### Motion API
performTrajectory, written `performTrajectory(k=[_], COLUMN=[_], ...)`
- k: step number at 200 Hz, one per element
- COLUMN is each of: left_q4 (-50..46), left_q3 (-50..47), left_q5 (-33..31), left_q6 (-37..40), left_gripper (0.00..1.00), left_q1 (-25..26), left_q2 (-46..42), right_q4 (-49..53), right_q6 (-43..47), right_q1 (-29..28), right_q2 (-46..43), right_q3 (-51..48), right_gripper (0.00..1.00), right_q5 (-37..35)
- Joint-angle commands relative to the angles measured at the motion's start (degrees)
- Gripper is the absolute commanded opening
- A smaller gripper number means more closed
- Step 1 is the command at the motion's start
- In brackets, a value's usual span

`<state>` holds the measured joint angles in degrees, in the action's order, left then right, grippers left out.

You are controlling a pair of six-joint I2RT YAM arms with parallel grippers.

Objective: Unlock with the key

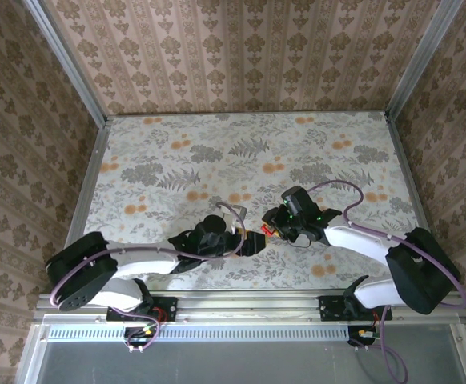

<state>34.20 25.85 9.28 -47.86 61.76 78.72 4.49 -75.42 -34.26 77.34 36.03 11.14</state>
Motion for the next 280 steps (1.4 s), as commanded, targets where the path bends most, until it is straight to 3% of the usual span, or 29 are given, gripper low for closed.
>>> performTrajectory(k=[1, 36, 111, 155, 176, 206, 234, 280], left_q4=[8.06, 9.05, 21.55, 5.90, -4.04, -10.44, -12.17, -5.09], left_q3=[-0.06, 0.96, -0.49, 2.53, 5.42, 7.94, 9.84, 8.14], left_q5=[2.52, 1.87, 3.95, 0.17, -4.15, -10.25, -16.37, -25.24], left_q6=[-7.50, -9.83, -12.23, 1.63, 8.22, 16.48, 25.56, 44.42], left_gripper=[0.81, 0.78, 0.74, 0.74, 0.74, 0.74, 0.74, 0.75], left_q1=[-0.47, -1.35, -2.21, 0.48, 2.17, 4.23, 6.31, 9.61], left_q2=[2.16, 6.11, 10.86, 7.10, 5.92, 5.37, 6.07, 7.63], right_q4=[-0.17, -0.03, -0.95, 0.69, 0.91, 0.80, 0.42, 0.64], right_q6=[-0.52, -0.78, -0.97, -0.17, -0.10, -0.15, -0.17, 0.26], right_q1=[0.25, 0.07, 0.07, 0.12, 0.07, 0.07, -0.02, -0.08], right_q2=[-1.39, -2.73, -3.34, -2.07, -1.97, -1.56, -0.97, -0.86], right_q3=[1.50, 1.20, 0.48, 1.85, 2.10, 2.21, 2.38, 2.38], right_gripper=[0.11, 0.11, 0.11, 0.11, 0.12, 0.11, 0.11, 0.12], right_q5=[-0.84, -0.94, -0.87, -0.19, -0.02, 0.30, 0.79, 1.01])
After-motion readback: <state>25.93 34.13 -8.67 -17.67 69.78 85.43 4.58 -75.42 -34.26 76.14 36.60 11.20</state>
